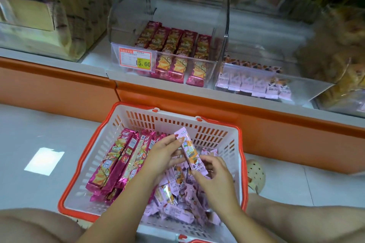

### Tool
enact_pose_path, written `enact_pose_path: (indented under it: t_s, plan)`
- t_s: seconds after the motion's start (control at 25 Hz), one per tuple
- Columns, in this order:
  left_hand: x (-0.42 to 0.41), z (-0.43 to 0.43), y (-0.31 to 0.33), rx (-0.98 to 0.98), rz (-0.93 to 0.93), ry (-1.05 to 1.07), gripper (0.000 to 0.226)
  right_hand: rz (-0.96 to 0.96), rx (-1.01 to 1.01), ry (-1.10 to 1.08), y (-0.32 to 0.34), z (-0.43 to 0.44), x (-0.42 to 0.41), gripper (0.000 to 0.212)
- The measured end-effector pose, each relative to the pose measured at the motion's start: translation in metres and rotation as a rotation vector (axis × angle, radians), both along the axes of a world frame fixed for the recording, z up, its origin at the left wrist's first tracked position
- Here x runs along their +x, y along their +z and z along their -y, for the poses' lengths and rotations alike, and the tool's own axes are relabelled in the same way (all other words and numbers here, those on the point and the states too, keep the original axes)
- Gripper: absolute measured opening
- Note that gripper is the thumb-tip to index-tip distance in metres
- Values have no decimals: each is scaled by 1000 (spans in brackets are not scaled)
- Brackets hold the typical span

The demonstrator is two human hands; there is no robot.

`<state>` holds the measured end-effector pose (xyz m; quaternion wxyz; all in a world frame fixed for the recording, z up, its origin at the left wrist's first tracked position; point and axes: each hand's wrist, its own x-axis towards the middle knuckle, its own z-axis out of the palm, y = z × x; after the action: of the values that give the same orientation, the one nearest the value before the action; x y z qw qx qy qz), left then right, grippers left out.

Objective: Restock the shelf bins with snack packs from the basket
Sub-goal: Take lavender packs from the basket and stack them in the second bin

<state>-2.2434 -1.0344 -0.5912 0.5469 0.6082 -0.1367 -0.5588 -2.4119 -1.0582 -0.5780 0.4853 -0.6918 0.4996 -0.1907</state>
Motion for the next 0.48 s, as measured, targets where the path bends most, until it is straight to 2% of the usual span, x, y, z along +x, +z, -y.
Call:
enact_pose_path:
  t_s: [0.16, 0.32, 0.48]
  plan:
    - [-3, -4, 19, -51, 111, -57, 19, 46, 44, 1, 8, 0, -3, 38]
    - [-12, 15, 75, -218, 235, -115, 20, 92, -146, -59, 43, 22, -2, 34]
    - [-25, 49, 164, -475, 373, -188, 22, 150, -343, -102, 126, 56, -13, 39]
